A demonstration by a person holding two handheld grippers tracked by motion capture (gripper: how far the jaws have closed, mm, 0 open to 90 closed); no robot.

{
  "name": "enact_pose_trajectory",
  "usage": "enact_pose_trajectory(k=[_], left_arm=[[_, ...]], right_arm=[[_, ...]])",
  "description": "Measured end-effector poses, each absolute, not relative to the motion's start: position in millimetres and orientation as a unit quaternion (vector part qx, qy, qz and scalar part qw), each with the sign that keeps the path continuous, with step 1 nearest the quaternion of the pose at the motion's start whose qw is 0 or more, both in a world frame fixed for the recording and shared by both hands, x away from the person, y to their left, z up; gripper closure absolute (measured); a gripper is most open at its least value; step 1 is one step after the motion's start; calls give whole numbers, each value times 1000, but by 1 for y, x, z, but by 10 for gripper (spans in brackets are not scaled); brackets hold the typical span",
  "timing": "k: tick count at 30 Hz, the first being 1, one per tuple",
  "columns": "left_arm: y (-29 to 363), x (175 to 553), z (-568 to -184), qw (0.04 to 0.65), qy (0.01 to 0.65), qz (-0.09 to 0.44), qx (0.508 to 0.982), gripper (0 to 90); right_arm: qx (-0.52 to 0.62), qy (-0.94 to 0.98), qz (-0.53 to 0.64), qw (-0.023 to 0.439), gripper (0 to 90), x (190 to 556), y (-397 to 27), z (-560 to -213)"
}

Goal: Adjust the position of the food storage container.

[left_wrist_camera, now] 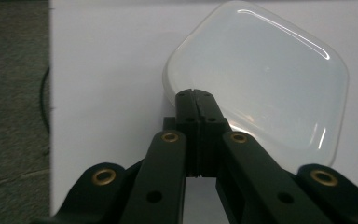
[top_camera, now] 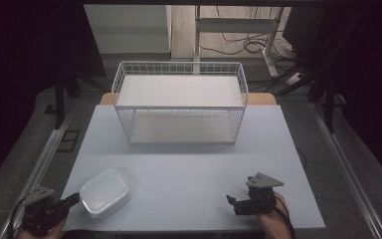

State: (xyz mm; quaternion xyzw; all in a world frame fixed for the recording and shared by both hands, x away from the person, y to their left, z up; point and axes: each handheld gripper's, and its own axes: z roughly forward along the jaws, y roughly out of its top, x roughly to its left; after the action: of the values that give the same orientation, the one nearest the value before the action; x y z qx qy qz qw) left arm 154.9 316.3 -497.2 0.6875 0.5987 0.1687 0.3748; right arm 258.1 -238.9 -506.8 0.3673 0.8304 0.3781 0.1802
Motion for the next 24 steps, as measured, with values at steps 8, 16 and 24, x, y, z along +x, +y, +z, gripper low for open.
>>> enact_pose_trajectory(k=[8, 16, 24], left_arm=[[293, 169, -500, 381, 577, 162, 705, 900], [275, 191, -511, 392, 559, 136, 718, 900], [256, 219, -521, 395, 539, 105, 737, 900]], right_arm=[[370, 829, 383, 174, 0, 258, -237, -507], [389, 809, 404, 177, 0, 260, -233, -507], [396, 812, 393, 171, 0, 265, -231, -505]])
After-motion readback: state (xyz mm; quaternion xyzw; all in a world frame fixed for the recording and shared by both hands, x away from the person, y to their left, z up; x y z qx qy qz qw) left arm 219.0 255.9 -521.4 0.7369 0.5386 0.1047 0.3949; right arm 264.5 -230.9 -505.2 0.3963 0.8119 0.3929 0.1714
